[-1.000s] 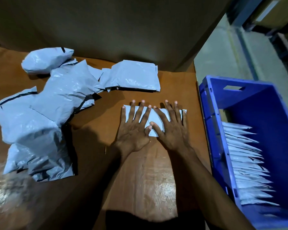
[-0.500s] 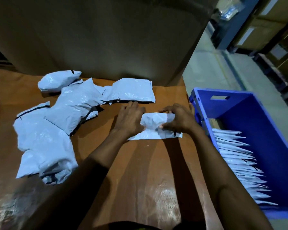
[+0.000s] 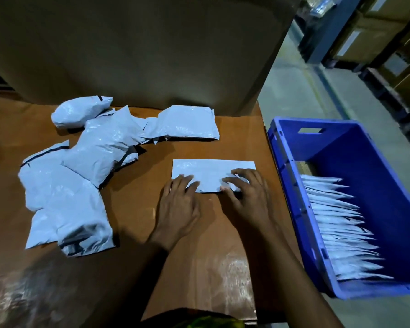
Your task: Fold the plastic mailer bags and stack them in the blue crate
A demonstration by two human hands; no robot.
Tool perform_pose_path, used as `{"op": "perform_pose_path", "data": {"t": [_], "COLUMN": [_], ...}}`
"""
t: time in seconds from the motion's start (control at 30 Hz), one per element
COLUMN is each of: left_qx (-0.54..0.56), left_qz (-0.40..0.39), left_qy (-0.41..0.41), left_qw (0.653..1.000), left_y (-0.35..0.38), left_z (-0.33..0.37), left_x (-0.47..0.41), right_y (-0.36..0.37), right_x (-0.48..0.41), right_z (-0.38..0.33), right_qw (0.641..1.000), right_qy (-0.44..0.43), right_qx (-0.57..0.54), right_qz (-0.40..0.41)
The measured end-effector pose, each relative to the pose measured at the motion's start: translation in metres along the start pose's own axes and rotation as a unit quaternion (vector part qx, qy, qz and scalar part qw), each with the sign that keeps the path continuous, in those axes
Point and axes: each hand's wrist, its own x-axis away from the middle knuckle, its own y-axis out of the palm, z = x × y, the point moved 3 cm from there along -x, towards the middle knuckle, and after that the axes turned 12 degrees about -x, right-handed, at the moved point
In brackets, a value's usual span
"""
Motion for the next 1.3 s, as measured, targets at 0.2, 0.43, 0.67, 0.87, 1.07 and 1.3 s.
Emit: {"op": "perform_pose_path", "data": {"t": [0.2,0.43,0.67,0.87,1.07,1.3], "left_qx": [0.035,0.0,0.049,0.153,0.123,0.025], "left_qz": [0.069,0.011,0.01,0.048,0.026,-0.032], "left_qy": [0.0,-0.035,-0.025,-0.146,-0.161,-0.151], "left_qw": [0.997,0.999,0.998,0.976,0.979,0.988], "left_y": [-0.006,0.013,0.012,0.008,0.005,-0.013], "left_z": [0.008,0.01,0.002,-0.026,-0.03,-0.019], "left_x": [-0.018,-0.011,-0.01,0.008,0.004,-0.016], "right_y": [0.032,0.034,0.039,0.065,0.074,0.076], "right_x": [0.006,0.01,-0.05,-0.067,-0.061,-0.066], "right_z": [-0.011,-0.013,-0.009,-0.009,-0.01,-0.01], "right_qw": [0.997,0.995,0.995,0.926,0.914,0.918], "right_qy": [0.055,0.072,-0.018,-0.112,-0.111,-0.088], "right_qx": [0.037,0.03,0.007,0.028,0.081,0.077], "right_qz": [0.045,0.057,-0.098,-0.36,-0.382,-0.379]}}
